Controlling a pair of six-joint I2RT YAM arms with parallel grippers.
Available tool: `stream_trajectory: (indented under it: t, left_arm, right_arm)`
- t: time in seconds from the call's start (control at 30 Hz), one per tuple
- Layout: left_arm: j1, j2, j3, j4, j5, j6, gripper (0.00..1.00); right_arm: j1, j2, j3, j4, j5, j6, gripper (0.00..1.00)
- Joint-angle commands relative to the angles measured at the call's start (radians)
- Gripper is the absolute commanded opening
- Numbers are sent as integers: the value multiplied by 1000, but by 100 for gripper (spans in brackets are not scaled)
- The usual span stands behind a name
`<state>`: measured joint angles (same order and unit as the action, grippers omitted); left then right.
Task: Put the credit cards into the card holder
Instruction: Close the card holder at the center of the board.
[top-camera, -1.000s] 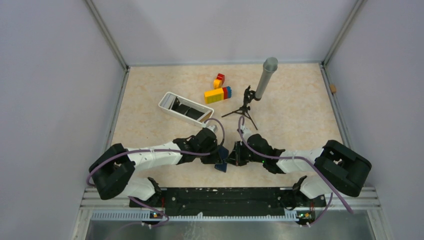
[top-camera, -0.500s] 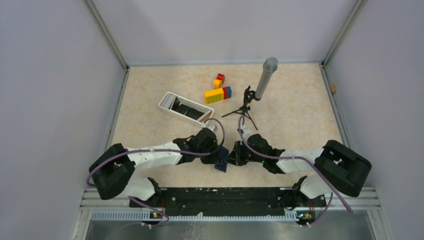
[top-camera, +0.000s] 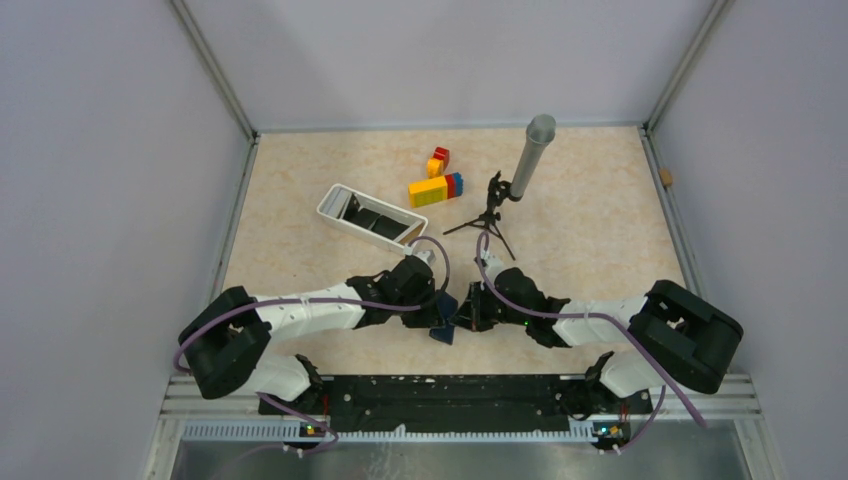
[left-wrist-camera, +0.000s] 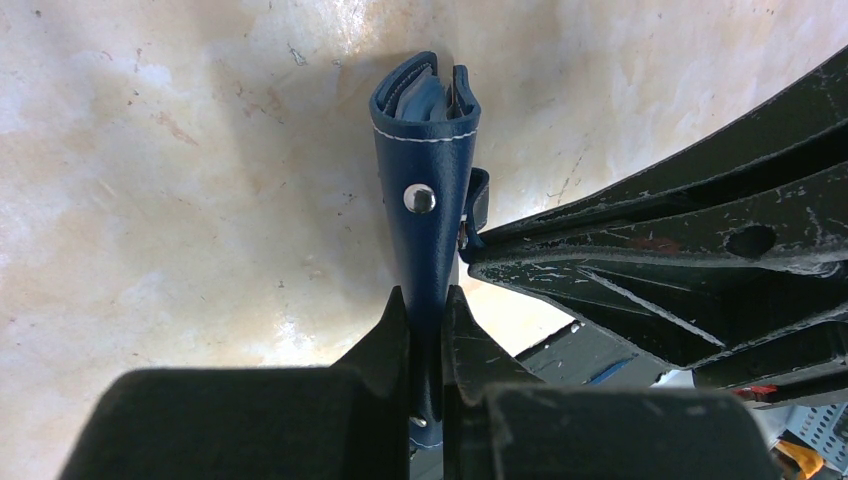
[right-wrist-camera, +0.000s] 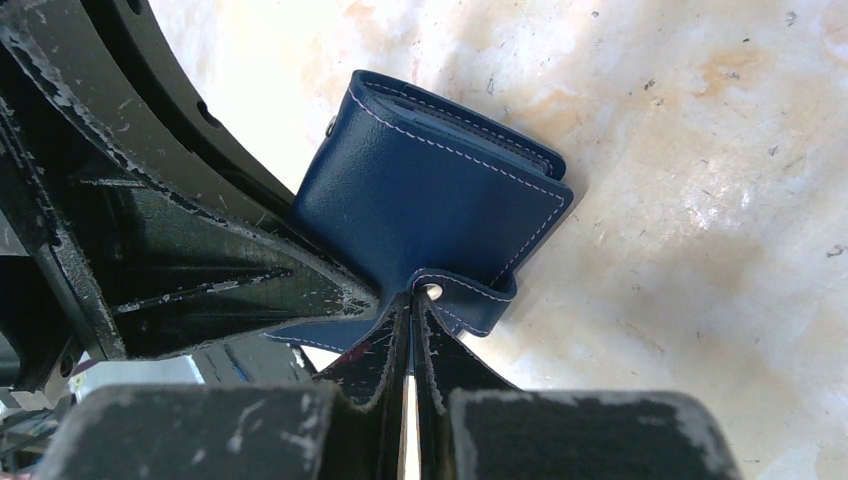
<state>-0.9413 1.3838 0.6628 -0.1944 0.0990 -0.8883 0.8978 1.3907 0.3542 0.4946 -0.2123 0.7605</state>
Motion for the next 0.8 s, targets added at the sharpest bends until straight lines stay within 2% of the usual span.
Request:
stream_trajectory:
  t: [0.0,0.77]
  left_arm:
    - [-4,32,-4,-52,15,22,0]
    - [-5,39,-5,-56,24,30,0]
  right_arm:
    - [-7,-9,33,93,-12,-19,0]
    - [-11,60,46,93,18,-15,0]
